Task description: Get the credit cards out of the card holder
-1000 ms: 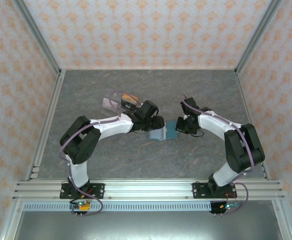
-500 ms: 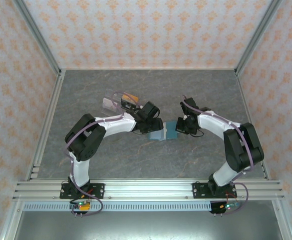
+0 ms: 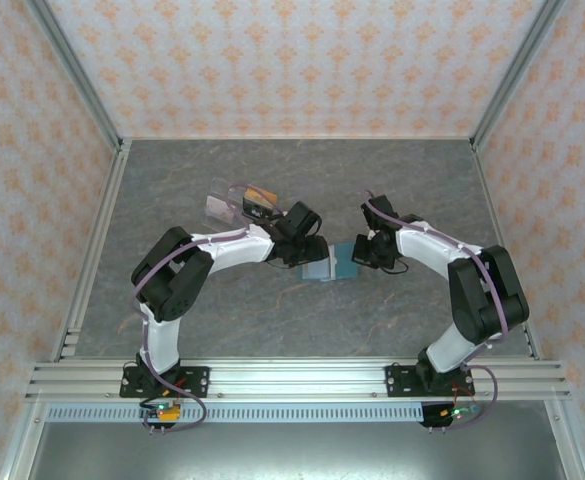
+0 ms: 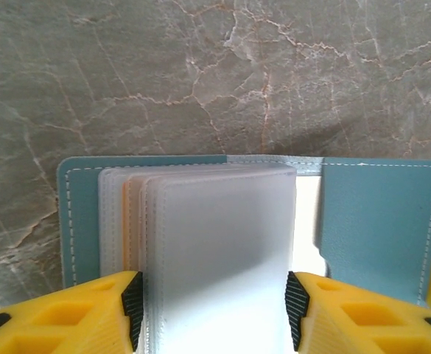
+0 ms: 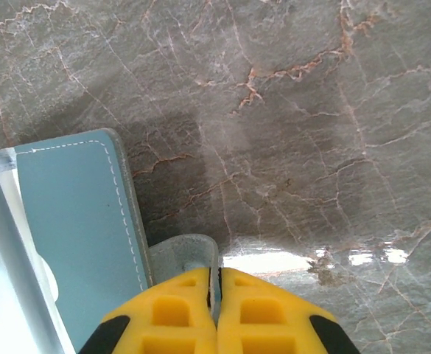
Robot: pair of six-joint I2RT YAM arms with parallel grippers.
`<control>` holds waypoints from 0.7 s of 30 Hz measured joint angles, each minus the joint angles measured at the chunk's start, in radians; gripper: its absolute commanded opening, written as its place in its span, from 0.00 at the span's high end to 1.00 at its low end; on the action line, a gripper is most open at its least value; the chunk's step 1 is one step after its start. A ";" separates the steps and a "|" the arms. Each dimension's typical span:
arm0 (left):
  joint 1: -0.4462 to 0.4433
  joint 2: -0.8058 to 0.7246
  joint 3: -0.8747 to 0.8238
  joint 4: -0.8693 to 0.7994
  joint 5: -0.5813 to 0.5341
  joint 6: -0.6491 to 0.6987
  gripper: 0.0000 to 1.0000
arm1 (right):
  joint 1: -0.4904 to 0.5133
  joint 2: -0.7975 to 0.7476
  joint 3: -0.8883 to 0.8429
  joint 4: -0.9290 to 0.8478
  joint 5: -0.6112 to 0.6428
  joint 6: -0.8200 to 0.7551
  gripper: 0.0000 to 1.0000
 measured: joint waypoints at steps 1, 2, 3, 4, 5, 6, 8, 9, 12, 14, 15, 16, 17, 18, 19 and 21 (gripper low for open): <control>0.000 0.000 0.000 0.003 0.007 0.000 0.49 | 0.000 0.001 0.000 0.000 0.000 0.000 0.95; 0.000 0.000 0.000 0.006 0.011 0.000 0.50 | 0.000 0.003 0.000 0.000 0.000 0.000 0.95; 0.000 0.000 0.000 0.008 0.014 0.000 0.51 | -0.001 0.006 0.000 0.000 0.000 0.000 0.95; 0.000 0.000 0.000 0.009 0.016 0.001 0.52 | -0.001 0.008 0.000 0.000 0.000 0.000 0.95; 0.000 0.000 0.000 0.011 0.018 0.001 0.53 | -0.001 0.010 0.000 0.000 0.000 0.000 0.95; 0.000 0.000 0.000 0.013 0.021 0.001 0.54 | -0.001 0.010 0.000 0.000 0.000 0.000 0.95; 0.000 0.000 0.000 0.017 0.032 0.001 0.59 | -0.001 0.010 0.000 0.000 0.000 0.000 0.95; 0.000 0.000 0.000 0.021 0.037 0.001 0.60 | -0.001 0.010 0.000 0.000 -0.003 0.000 0.95; 0.000 0.000 0.000 0.034 0.051 0.001 0.62 | 0.000 0.011 0.000 0.007 -0.013 0.000 0.95; 0.000 0.000 0.000 0.037 0.059 0.001 0.62 | 0.000 0.011 0.000 0.008 -0.019 0.000 0.95; 0.000 0.000 0.000 0.037 0.061 0.001 0.63 | 0.000 0.011 0.000 0.009 -0.023 0.000 0.95; 0.000 0.000 0.000 0.037 0.062 0.001 0.64 | 0.000 0.011 0.000 0.010 -0.026 0.000 0.95; 0.000 0.000 0.000 0.037 0.062 0.002 0.67 | 0.000 0.011 0.000 0.011 -0.031 0.000 0.95; 0.000 0.000 0.000 0.037 0.062 0.002 0.69 | 0.000 0.012 0.000 0.014 -0.038 0.000 0.95; 0.000 0.000 0.000 0.037 0.062 0.002 0.72 | 0.000 0.012 0.000 0.016 -0.044 0.000 0.95; 0.000 -0.001 0.000 0.035 0.061 0.011 0.78 | 0.000 0.012 0.000 0.021 -0.065 -0.001 0.95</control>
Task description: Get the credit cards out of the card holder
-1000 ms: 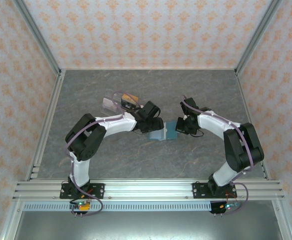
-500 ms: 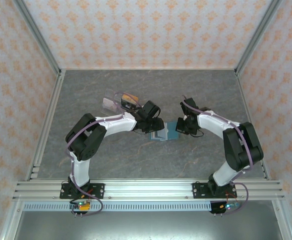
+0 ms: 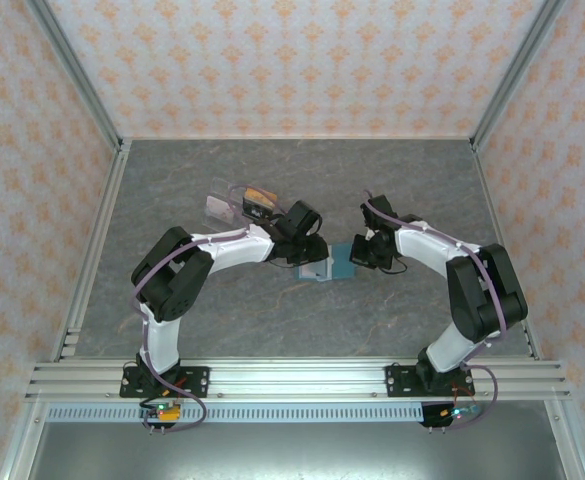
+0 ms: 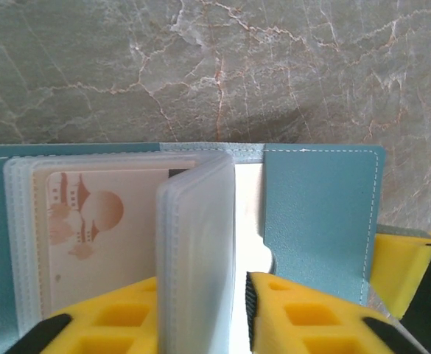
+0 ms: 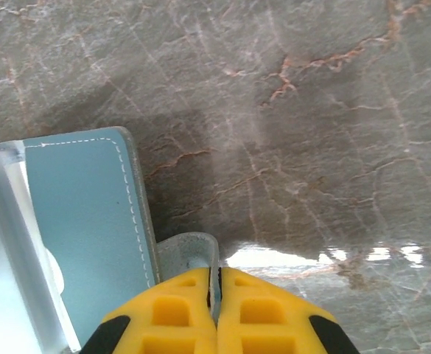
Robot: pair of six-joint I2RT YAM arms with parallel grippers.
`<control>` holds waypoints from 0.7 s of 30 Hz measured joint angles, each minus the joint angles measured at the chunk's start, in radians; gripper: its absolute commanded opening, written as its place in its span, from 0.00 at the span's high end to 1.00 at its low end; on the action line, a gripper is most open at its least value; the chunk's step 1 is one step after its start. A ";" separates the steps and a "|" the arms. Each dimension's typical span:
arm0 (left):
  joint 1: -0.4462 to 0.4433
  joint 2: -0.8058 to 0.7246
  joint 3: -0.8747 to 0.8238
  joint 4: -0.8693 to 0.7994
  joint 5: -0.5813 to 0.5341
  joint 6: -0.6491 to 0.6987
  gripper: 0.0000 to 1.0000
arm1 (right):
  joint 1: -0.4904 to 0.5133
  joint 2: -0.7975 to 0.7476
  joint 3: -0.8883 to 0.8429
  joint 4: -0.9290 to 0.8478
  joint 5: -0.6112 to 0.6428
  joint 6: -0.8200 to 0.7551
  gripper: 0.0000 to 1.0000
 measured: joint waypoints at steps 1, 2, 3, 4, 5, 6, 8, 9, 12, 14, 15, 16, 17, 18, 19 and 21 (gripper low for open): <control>0.000 -0.002 0.000 -0.004 -0.003 0.004 0.80 | 0.000 0.000 0.000 0.004 -0.014 0.000 0.95; 0.000 -0.007 -0.001 -0.011 -0.008 0.009 0.82 | 0.000 0.000 0.000 0.009 -0.034 0.000 0.95; 0.000 -0.014 -0.001 -0.024 -0.018 0.016 0.83 | 0.000 0.000 0.000 0.016 -0.055 0.000 0.95; 0.000 -0.024 -0.002 -0.038 -0.027 0.022 0.84 | 0.002 0.000 0.000 0.023 -0.075 0.000 0.95; 0.000 -0.036 -0.002 -0.056 -0.037 0.031 0.84 | 0.004 0.000 0.000 0.031 -0.098 0.000 0.94; 0.000 -0.053 -0.006 -0.075 -0.050 0.040 0.84 | 0.008 0.000 0.000 0.036 -0.117 0.000 0.91; 0.000 -0.085 -0.011 -0.098 -0.057 0.053 0.80 | 0.018 0.000 0.000 0.043 -0.148 0.005 0.84; 0.000 -0.096 -0.011 -0.105 -0.058 0.060 0.77 | 0.023 0.000 0.000 0.045 -0.158 0.007 0.81; 0.000 -0.113 -0.011 -0.103 -0.046 0.067 0.64 | 0.031 0.000 0.000 0.046 -0.166 0.010 0.73; 0.000 -0.113 -0.016 -0.081 -0.021 0.061 0.58 | 0.032 0.000 0.000 0.045 -0.154 0.014 0.69; 0.000 -0.113 -0.019 -0.072 -0.008 0.059 0.56 | 0.031 0.000 0.000 0.045 -0.145 0.016 0.69; 0.000 -0.112 -0.022 -0.061 0.005 0.055 0.54 | 0.030 -0.001 0.000 0.044 -0.134 0.017 0.68; 0.000 -0.110 -0.023 -0.052 0.013 0.051 0.53 | 0.029 -0.003 0.000 0.043 -0.121 0.021 0.67; 0.000 -0.107 -0.023 -0.045 0.023 0.050 0.52 | 0.026 -0.008 0.000 0.041 -0.109 0.026 0.66; 0.000 -0.103 -0.023 -0.038 0.030 0.047 0.51 | 0.021 -0.016 -0.001 0.040 -0.097 0.032 0.66; 0.000 -0.097 -0.023 -0.031 0.040 0.043 0.49 | 0.011 -0.036 -0.003 0.038 -0.069 0.039 0.66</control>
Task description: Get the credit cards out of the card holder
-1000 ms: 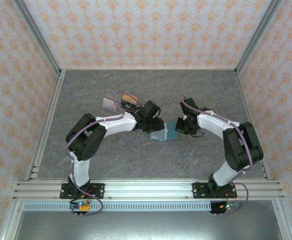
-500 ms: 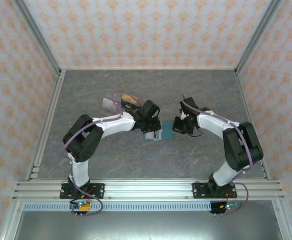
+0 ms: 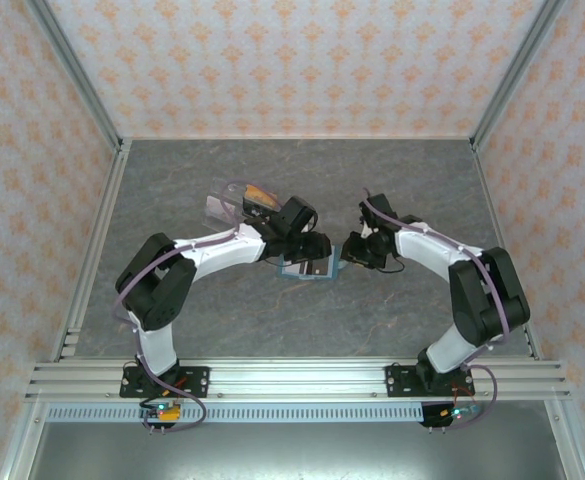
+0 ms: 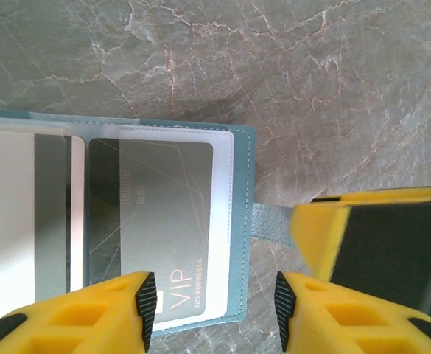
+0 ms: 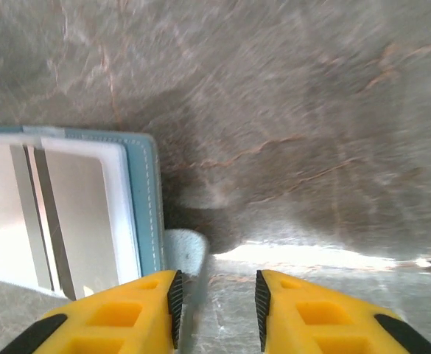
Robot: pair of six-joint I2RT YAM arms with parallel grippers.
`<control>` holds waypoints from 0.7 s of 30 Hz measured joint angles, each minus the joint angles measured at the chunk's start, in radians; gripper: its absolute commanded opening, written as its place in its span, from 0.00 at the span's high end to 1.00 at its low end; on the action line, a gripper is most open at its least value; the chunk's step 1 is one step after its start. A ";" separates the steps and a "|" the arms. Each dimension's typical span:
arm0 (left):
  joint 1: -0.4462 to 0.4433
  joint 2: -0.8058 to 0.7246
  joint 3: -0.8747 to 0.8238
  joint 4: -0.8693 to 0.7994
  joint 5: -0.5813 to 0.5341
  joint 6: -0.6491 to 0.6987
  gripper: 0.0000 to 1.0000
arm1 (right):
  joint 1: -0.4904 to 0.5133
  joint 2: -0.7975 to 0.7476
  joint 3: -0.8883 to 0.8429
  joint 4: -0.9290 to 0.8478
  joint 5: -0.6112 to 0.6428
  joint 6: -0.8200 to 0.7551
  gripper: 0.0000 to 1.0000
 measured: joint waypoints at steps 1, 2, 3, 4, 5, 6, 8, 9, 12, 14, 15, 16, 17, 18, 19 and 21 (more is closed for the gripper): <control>0.000 0.004 0.000 0.001 0.006 -0.001 0.49 | -0.005 -0.012 -0.002 0.000 0.015 0.005 0.66; 0.000 0.007 0.000 0.003 0.009 -0.001 0.49 | -0.010 -0.026 -0.003 0.000 0.030 0.011 0.66; 0.000 0.010 0.000 0.003 0.010 -0.001 0.48 | -0.014 -0.036 -0.003 -0.001 0.042 0.014 0.66; 0.000 0.013 0.000 0.002 0.010 -0.001 0.48 | -0.015 -0.047 -0.003 0.000 0.051 0.018 0.66; 0.000 0.013 0.000 0.001 0.008 -0.001 0.49 | -0.017 -0.058 -0.004 0.000 0.056 0.018 0.67; 0.000 0.013 0.000 -0.001 0.005 0.000 0.49 | -0.016 -0.067 -0.003 0.000 0.056 0.018 0.67; 0.004 0.013 0.000 -0.004 -0.014 -0.001 0.51 | -0.016 -0.080 -0.004 0.000 0.048 0.018 0.67; 0.007 0.013 0.000 -0.009 -0.021 -0.001 0.52 | -0.016 -0.082 -0.004 0.000 0.043 0.018 0.67; 0.026 0.013 -0.005 -0.012 -0.041 -0.003 0.56 | -0.011 -0.087 -0.003 0.000 0.027 0.017 0.70; 0.039 0.013 -0.011 -0.013 -0.048 -0.007 0.60 | 0.003 -0.092 -0.003 0.000 0.026 0.018 0.71; 0.044 0.013 -0.013 -0.014 -0.052 -0.009 0.61 | 0.014 -0.095 -0.003 0.000 0.029 0.018 0.71; 0.047 0.013 -0.015 -0.016 -0.059 -0.009 0.63 | 0.027 -0.099 -0.002 -0.002 0.037 0.018 0.71; 0.049 0.013 -0.016 -0.019 -0.063 -0.011 0.64 | 0.040 -0.104 0.002 -0.005 0.048 0.018 0.71; 0.051 0.013 -0.017 -0.019 -0.066 -0.011 0.66 | 0.052 -0.108 0.006 -0.008 0.056 0.018 0.71; 0.051 0.013 -0.017 -0.020 -0.066 -0.012 0.67 | 0.067 -0.112 0.013 -0.009 0.064 0.018 0.72; 0.051 0.013 -0.017 -0.020 -0.066 -0.012 0.69 | 0.094 -0.112 0.031 -0.011 0.076 0.021 0.73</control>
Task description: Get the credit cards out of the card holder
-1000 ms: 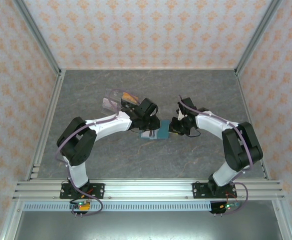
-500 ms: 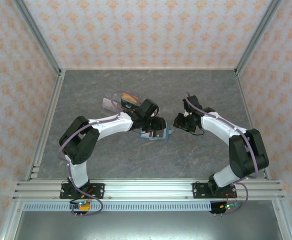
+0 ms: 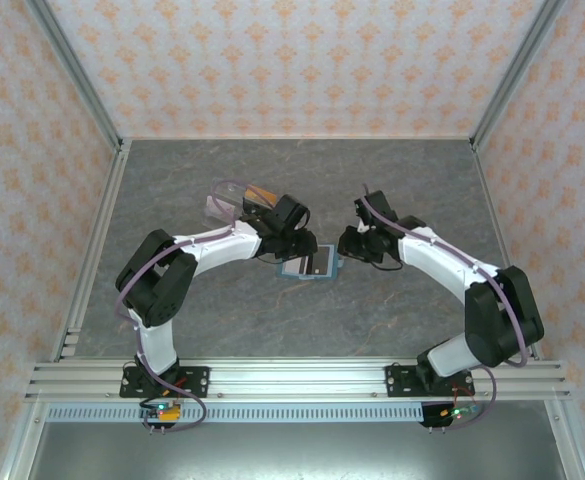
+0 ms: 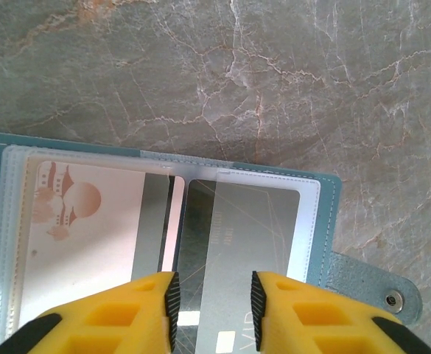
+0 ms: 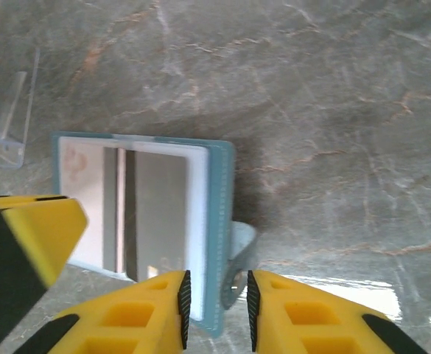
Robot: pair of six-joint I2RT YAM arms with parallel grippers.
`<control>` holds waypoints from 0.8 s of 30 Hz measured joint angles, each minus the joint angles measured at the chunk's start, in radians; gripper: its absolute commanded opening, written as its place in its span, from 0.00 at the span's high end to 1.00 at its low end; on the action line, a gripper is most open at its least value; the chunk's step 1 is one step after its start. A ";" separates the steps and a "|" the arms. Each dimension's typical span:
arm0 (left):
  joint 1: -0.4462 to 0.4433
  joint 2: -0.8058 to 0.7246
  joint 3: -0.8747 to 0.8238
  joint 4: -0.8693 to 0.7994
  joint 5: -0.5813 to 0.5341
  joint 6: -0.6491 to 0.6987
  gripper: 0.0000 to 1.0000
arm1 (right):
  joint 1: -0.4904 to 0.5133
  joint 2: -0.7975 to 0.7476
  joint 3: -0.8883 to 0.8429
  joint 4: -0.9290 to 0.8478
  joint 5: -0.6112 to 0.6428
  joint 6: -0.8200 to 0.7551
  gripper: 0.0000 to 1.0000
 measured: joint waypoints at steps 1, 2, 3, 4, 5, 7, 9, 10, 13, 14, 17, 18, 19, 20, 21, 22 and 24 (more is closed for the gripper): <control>0.000 0.000 0.000 0.000 0.000 0.000 0.70 | 0.016 0.000 0.010 -0.001 0.008 0.001 0.73; 0.000 0.000 0.000 0.000 0.000 0.000 0.71 | 0.030 0.000 0.018 -0.003 0.019 0.000 0.74; 0.000 0.000 0.000 0.000 0.000 0.000 0.72 | 0.047 0.001 0.027 -0.005 0.029 0.001 0.75; 0.000 0.000 0.000 0.000 0.000 0.000 0.73 | 0.060 0.003 0.034 -0.004 0.034 0.002 0.76; 0.000 0.001 0.000 0.000 0.000 0.000 0.73 | 0.071 0.006 0.039 -0.004 0.037 0.005 0.77; 0.000 0.005 0.000 0.000 0.000 0.000 0.75 | 0.089 0.021 0.046 -0.003 0.037 0.011 0.78; 0.000 0.014 0.000 0.000 0.000 -0.002 0.77 | 0.101 0.040 0.046 -0.003 0.036 0.016 0.79; 0.000 0.019 0.000 0.000 0.000 -0.005 0.78 | 0.107 0.055 0.046 -0.003 0.036 0.018 0.80; 0.001 0.032 -0.006 0.001 0.001 -0.009 0.79 | 0.121 0.098 0.046 -0.002 0.023 0.027 0.81; 0.001 0.035 -0.009 0.001 0.001 -0.012 0.80 | 0.122 0.111 0.046 -0.001 0.019 0.032 0.81; 0.001 0.039 -0.021 0.002 0.002 -0.023 0.80 | 0.123 0.156 0.046 0.002 0.016 0.043 0.81; 0.002 0.040 -0.027 0.004 0.002 -0.026 0.80 | 0.123 0.168 0.046 0.002 0.017 0.046 0.81; 0.003 0.040 -0.032 0.007 0.004 -0.026 0.79 | 0.123 0.179 0.046 0.003 0.018 0.050 0.81; 0.003 0.040 -0.037 0.010 0.005 -0.026 0.79 | 0.123 0.187 0.046 0.004 0.018 0.054 0.81; 0.003 0.040 -0.043 0.013 0.006 -0.027 0.79 | 0.123 0.196 0.046 0.004 0.018 0.056 0.81; 0.003 0.040 -0.049 0.018 0.008 -0.028 0.79 | 0.123 0.206 0.046 0.004 0.019 0.058 0.81; 0.004 0.040 -0.059 0.032 0.012 -0.033 0.78 | 0.123 0.221 0.046 0.005 0.021 0.061 0.81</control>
